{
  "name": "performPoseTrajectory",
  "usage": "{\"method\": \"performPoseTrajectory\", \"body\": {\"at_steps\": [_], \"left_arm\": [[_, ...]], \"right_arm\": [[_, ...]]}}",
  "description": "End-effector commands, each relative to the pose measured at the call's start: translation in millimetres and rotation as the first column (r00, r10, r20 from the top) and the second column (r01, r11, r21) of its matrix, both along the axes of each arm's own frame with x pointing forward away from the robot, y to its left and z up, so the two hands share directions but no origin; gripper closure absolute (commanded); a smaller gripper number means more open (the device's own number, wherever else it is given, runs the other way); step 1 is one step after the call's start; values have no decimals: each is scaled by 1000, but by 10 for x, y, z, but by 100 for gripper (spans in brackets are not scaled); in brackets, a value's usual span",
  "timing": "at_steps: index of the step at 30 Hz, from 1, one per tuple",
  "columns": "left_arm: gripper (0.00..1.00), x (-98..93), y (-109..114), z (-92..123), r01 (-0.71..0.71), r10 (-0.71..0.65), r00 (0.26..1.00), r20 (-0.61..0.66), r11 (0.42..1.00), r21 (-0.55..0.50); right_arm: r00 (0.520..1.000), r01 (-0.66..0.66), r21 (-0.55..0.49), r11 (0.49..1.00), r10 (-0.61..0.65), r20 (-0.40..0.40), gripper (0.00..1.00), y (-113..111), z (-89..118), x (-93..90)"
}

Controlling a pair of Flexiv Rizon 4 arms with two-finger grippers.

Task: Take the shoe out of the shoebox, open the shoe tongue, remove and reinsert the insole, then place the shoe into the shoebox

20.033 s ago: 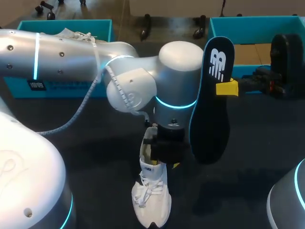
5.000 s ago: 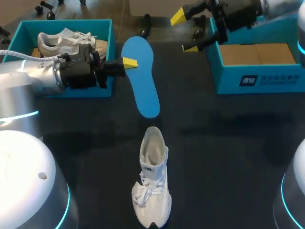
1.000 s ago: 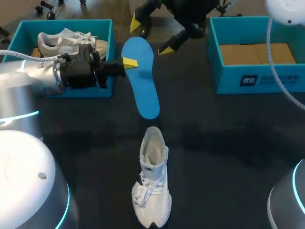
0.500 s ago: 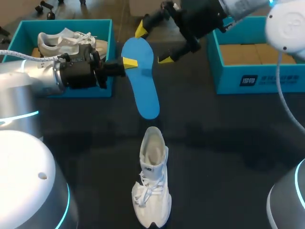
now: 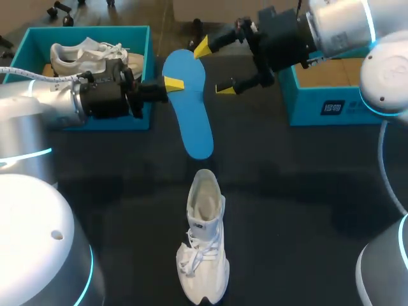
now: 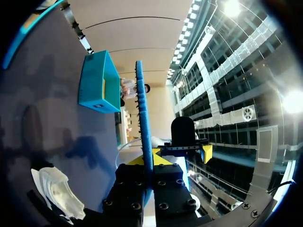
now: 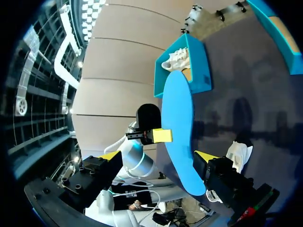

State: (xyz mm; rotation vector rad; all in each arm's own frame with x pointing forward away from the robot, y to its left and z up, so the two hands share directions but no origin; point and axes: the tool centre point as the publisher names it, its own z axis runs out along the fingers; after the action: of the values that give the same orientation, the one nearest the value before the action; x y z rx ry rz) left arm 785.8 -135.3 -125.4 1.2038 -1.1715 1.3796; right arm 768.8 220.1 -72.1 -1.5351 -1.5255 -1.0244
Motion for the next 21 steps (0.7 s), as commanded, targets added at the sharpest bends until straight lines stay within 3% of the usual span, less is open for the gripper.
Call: {"method": "performPoseTrajectory", "body": {"at_steps": [1,8,13,21], "left_arm": [[100,2,-1,-7,3,-3,1000,0,1000,2],[100,2,-1,-7,3,-3,1000,0,1000,2],[100,-2,134,76,15,-14,991,131,1000,-9],[100,19,168,154,-55,16,937,350,993,103]], "right_arm": [[1000,3,173,985,-4,5,0,-79,-100,-26],[1000,5,208,978,-5,-1,0,-133,-146,14],[1000,2,219,976,2,-18,0,-135,-176,25],[999,9,243,970,-1,-33,0,-142,-231,19]]}}
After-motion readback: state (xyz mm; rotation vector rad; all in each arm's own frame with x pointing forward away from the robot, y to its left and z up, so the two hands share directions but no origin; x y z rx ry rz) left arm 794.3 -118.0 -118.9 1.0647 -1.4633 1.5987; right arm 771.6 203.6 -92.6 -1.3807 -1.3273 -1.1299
